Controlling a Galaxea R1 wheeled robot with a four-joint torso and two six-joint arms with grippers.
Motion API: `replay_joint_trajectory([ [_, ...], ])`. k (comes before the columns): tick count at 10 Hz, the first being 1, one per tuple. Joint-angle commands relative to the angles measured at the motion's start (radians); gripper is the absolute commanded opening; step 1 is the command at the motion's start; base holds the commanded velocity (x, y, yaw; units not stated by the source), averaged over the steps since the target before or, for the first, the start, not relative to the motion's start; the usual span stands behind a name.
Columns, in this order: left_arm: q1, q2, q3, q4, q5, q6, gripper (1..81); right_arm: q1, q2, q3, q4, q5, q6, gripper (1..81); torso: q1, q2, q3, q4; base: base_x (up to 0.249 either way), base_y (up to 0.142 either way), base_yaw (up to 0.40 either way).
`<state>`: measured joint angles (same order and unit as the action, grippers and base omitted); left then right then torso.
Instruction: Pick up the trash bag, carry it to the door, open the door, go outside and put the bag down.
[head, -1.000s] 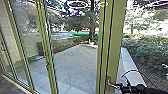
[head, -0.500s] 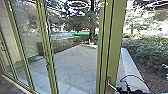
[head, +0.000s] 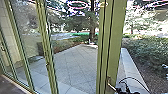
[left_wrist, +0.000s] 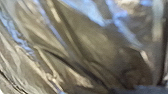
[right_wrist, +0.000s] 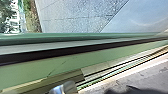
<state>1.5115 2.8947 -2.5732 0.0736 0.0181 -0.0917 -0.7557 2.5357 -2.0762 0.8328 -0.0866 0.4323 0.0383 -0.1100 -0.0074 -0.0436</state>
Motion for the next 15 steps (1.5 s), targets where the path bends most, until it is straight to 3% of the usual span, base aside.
replay_joint_trajectory([
  [1,-0.056,-0.015,0.001,-0.002,0.046,0.001,1.0,0.003,0.033,0.033,-0.067,-0.225,-0.012,81.1,0.000,0.000,-0.038,0.000,0.000,0.000,0.000],
  [6,-0.057,-0.018,0.001,0.006,0.054,0.003,1.0,0.012,0.034,0.030,-0.070,-0.208,-0.012,81.1,-0.001,-0.001,-0.183,0.000,0.000,0.000,0.000],
  [7,-0.058,-0.017,0.001,0.008,0.057,0.004,1.0,0.015,0.034,0.028,-0.070,-0.208,-0.012,81.1,-0.002,-0.002,-0.136,-0.001,0.000,0.000,0.000],
  [10,-0.057,-0.018,0.001,0.006,0.059,0.004,1.0,0.037,0.034,0.015,-0.069,-0.200,-0.010,81.1,-0.003,-0.003,-0.164,-0.002,0.026,0.000,0.000],
  [15,-0.055,-0.021,0.001,-0.002,0.059,0.004,1.0,0.049,0.034,-0.005,-0.069,-0.200,-0.006,81.1,-0.008,-0.005,-0.162,-0.003,0.099,0.000,0.000],
])
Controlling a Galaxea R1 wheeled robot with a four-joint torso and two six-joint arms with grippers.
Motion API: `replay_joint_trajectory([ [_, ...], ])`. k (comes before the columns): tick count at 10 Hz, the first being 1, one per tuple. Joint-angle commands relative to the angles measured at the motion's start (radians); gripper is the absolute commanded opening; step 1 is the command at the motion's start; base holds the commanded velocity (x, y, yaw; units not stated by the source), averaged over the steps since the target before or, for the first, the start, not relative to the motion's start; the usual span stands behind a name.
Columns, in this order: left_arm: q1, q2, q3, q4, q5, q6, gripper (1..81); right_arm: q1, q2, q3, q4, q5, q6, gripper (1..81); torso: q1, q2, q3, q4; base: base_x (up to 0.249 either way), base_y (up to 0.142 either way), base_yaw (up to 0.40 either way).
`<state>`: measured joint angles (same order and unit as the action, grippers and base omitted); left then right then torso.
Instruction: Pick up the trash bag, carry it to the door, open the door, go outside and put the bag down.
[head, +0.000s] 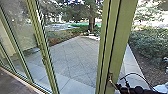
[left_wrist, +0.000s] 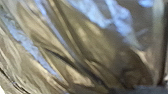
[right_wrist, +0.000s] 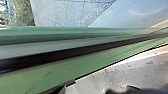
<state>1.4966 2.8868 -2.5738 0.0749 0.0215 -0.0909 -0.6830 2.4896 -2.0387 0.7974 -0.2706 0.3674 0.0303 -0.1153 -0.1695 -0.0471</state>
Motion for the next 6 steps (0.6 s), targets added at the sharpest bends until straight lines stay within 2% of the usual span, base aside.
replay_joint_trajectory([
  [1,-0.039,-0.013,0.001,-0.003,0.055,0.003,1.0,-0.021,0.080,-0.047,-0.032,-0.016,0.059,81.1,0.000,0.000,0.000,0.000,0.100,0.000,0.000],
  [3,-0.037,-0.013,0.001,-0.004,0.055,0.003,1.0,-0.005,0.079,-0.063,-0.029,-0.016,0.059,81.1,-0.002,-0.001,0.000,-0.001,0.100,0.000,0.000],
  [4,-0.035,-0.014,0.001,-0.003,0.055,0.003,1.0,0.006,0.074,-0.069,-0.026,-0.016,0.059,81.1,-0.003,-0.002,-0.034,-0.001,0.100,0.000,0.000],
  [6,-0.034,-0.015,0.000,-0.004,0.054,0.003,1.0,0.028,0.065,-0.066,-0.021,-0.016,0.061,81.1,-0.004,-0.003,-0.072,-0.002,0.099,0.000,0.000],
])
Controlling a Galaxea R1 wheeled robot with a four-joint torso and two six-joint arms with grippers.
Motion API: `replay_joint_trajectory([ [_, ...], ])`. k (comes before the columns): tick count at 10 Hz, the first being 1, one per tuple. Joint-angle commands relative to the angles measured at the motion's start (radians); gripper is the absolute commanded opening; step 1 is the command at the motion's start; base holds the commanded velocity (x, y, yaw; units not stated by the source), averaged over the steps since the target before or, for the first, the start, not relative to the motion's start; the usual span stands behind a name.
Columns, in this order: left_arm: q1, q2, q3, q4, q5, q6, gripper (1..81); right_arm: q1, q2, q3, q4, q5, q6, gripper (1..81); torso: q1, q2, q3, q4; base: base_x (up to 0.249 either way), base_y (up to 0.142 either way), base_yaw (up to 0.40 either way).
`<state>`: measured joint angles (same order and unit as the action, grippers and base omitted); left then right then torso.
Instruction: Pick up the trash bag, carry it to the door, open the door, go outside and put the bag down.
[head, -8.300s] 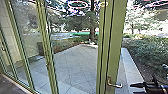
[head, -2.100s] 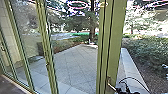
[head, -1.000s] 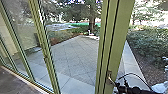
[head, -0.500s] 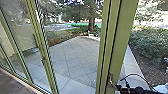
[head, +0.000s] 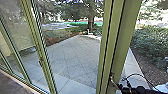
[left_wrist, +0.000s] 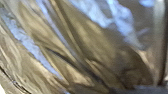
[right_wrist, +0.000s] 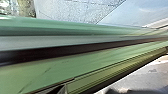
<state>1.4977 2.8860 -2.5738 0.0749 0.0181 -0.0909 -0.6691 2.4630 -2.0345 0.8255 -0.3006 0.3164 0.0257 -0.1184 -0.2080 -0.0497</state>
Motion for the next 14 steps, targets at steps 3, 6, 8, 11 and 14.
replay_joint_trajectory([
  [3,-0.033,-0.016,0.001,-0.006,0.057,0.003,1.0,0.052,0.067,-0.070,-0.046,0.014,0.115,81.1,0.000,0.000,-0.105,-0.001,0.029,0.000,0.000],
  [6,-0.029,-0.017,0.000,-0.007,0.057,0.003,1.0,0.113,0.012,-0.050,-0.037,0.012,0.112,81.1,0.002,0.001,-0.092,-0.001,0.000,0.000,0.000],
  [8,-0.026,-0.017,0.001,-0.007,0.057,0.003,1.0,0.173,-0.020,-0.047,-0.037,-0.011,0.107,81.1,0.004,0.003,-0.093,0.000,0.000,0.000,0.000],
  [11,-0.018,-0.019,0.001,-0.006,0.056,0.003,1.0,0.239,-0.077,-0.022,-0.036,-0.012,0.109,81.1,0.007,0.006,-0.096,0.001,0.000,0.000,0.000],
  [14,-0.012,-0.020,0.001,-0.006,0.051,0.003,1.0,0.349,-0.180,0.054,-0.036,-0.014,0.102,81.1,0.008,0.007,-0.098,0.002,0.000,0.000,0.000],
])
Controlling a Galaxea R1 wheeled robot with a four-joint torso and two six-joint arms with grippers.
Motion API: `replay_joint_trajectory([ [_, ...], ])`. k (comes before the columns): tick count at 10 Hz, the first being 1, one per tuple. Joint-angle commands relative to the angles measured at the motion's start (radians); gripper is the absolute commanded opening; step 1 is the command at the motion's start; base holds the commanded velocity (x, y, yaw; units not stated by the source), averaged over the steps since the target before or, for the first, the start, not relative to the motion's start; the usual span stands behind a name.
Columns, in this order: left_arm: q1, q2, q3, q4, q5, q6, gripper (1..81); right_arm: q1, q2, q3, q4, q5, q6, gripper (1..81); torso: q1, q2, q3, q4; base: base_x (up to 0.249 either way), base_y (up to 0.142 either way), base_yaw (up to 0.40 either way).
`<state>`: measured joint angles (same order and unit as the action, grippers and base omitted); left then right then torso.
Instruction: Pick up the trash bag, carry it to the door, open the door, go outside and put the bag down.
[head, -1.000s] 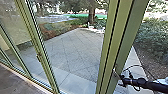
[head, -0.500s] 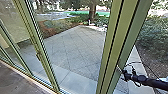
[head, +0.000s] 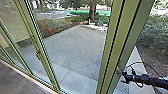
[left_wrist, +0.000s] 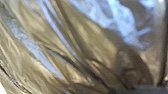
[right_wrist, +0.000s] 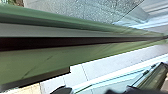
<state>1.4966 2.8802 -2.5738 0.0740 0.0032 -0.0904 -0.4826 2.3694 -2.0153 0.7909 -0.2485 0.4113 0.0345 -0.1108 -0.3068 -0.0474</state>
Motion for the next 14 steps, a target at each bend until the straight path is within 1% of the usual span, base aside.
replay_joint_trajectory([
  [1,-0.011,-0.013,0.001,-0.005,0.066,0.003,1.0,0.195,-0.111,0.058,-0.007,-0.082,0.006,81.1,0.000,0.000,0.000,0.000,0.000,0.000,0.000],
  [2,-0.011,-0.013,0.001,-0.005,0.066,0.003,1.0,0.218,-0.120,0.063,-0.010,-0.113,0.004,81.1,0.000,0.000,0.000,0.000,0.000,0.000,0.000],
  [4,-0.009,-0.011,0.001,-0.005,0.066,0.003,1.0,0.241,-0.125,0.064,-0.013,-0.121,-0.017,81.1,0.001,0.001,-0.002,0.000,0.000,0.000,0.000],
  [6,-0.011,-0.011,0.001,-0.003,0.066,0.003,1.0,0.264,-0.125,0.064,-0.030,-0.123,-0.017,81.1,0.001,0.001,-0.002,0.000,0.000,0.000,0.000],
  [8,-0.009,-0.011,0.001,-0.003,0.066,0.003,1.0,0.291,-0.125,0.072,-0.071,-0.147,-0.019,81.1,0.000,0.001,-0.003,0.000,0.000,0.000,0.000],
  [10,-0.009,-0.011,0.001,-0.005,0.066,0.003,1.0,0.317,-0.132,0.089,-0.140,-0.149,-0.028,81.1,0.000,0.001,-0.003,0.000,0.000,0.000,0.000],
  [11,-0.009,-0.011,0.001,-0.005,0.066,0.003,1.0,0.339,-0.144,0.101,-0.157,-0.150,-0.043,81.1,0.000,0.002,-0.003,0.000,0.000,0.000,0.000],
  [13,-0.009,-0.010,0.001,-0.005,0.067,0.003,1.0,0.379,-0.187,0.139,-0.170,-0.152,-0.069,81.1,0.001,0.002,-0.004,0.000,0.000,0.000,0.000],
  [14,-0.009,-0.008,0.001,-0.005,0.067,0.003,1.0,0.390,-0.201,0.153,-0.177,-0.152,-0.072,81.1,0.001,0.002,-0.004,0.000,0.000,0.000,0.000],
])
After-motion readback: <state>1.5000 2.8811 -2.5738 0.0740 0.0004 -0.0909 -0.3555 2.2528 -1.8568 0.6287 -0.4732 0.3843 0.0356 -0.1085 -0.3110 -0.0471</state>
